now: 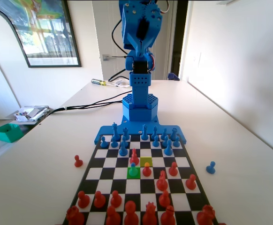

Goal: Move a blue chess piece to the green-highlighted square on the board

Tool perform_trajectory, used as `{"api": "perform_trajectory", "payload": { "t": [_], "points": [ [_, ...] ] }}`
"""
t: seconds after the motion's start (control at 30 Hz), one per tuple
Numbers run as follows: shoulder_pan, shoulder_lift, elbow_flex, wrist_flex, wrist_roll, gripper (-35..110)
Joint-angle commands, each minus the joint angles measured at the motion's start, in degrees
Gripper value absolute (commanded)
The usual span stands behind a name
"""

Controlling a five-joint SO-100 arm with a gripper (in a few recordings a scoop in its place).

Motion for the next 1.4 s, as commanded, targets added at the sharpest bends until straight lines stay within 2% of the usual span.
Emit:
{"api": "perform_trajectory", "payload": {
  "t": [0.0, 0.47, 1.37],
  "points": [
    [0.0, 2.0, -0.4, -0.4, 0.1, 1],
    [0.6, 9.2, -0.2, -2.0, 0.3, 1],
    [0.4, 9.2, -0.2, -2.1, 0.3, 1]
  ]
}}
